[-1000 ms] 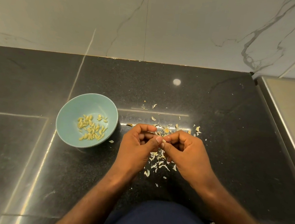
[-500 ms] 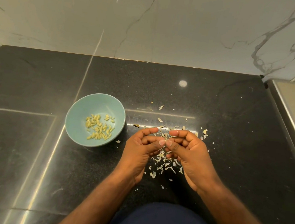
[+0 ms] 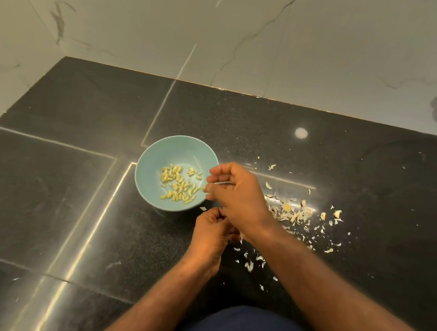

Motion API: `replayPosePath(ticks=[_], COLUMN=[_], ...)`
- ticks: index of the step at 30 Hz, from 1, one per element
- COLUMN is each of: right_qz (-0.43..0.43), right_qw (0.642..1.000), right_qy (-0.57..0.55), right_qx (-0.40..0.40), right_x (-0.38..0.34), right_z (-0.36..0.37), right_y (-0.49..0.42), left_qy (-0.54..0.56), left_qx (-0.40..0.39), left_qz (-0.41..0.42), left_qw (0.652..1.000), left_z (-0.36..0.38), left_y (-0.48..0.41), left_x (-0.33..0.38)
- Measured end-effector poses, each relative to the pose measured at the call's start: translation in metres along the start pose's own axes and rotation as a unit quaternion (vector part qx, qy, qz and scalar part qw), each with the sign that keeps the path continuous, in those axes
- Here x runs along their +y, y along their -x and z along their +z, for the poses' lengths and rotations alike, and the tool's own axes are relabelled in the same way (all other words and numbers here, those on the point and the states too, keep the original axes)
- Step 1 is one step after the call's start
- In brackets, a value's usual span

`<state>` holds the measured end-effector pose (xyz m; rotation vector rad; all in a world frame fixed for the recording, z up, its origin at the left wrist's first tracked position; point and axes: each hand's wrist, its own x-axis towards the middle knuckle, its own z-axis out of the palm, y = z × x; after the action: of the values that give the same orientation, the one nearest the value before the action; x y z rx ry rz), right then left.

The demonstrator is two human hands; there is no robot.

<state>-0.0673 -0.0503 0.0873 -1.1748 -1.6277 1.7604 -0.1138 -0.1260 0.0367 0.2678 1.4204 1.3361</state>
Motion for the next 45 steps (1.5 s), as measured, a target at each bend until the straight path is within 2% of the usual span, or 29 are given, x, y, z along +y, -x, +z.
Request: replayPosePath(ticks=[7,9,13,15,18,26,31,34,38,41,45], right_qz=[0.021,0.041,0.073,0.077,0.086,0.073,0.075,0.093,0.086,0.089,0.084], right_qw=[0.985,0.981,0.982,0.976,0.948,0.897,0.866,0.876,0.863,0.868,0.925], right_qy=[-0.123,-0.125,-0.044,0.065,0.227,0.332,0.339,0.327,0.403,0.405,0.240], right_qx=[0.120,0.145,0.171,0.193,0.205,0.282,0.359,0.343,0.292,0.272,0.281], right_x=[0.028,0.037,0.059,0.074,0.090,0.089,0.091,0.093,0.096,0.092,0.083], right_z=[-0.048,-0.065,-0.092,-0.105,-0.133,-0.169,-0.183,-0.192,-0.196,-0.190,-0.179], right_y=[0.019,0.031,0.057,0.065,0.072,0.052,0.032,0.027,0.025,0.030,0.046], left_qy=[-0.003,-0.017,-0.095,-0.143,-0.217,-0.226,-0.223,-0.219,-0.225,-0.227,-0.232], left_qx=[-0.009,-0.023,-0.056,-0.069,-0.103,-0.140,-0.138,-0.135,-0.136,-0.138,-0.136], left_qz=[0.000,-0.003,0.024,0.031,0.050,0.062,0.065,0.065,0.063,0.060,0.061], left_qw=[1.000,1.000,0.994,0.987,0.970,0.962,0.963,0.964,0.963,0.962,0.961], left_z=[0.006,0.011,0.024,0.029,0.039,0.052,0.052,0.050,0.052,0.054,0.051], left_y=[-0.001,-0.001,0.003,0.005,0.004,0.003,0.004,0.004,0.003,0.003,0.000], left_x=[-0.005,-0.008,-0.005,-0.002,-0.004,-0.002,0.001,0.001,-0.002,-0.003,-0.003])
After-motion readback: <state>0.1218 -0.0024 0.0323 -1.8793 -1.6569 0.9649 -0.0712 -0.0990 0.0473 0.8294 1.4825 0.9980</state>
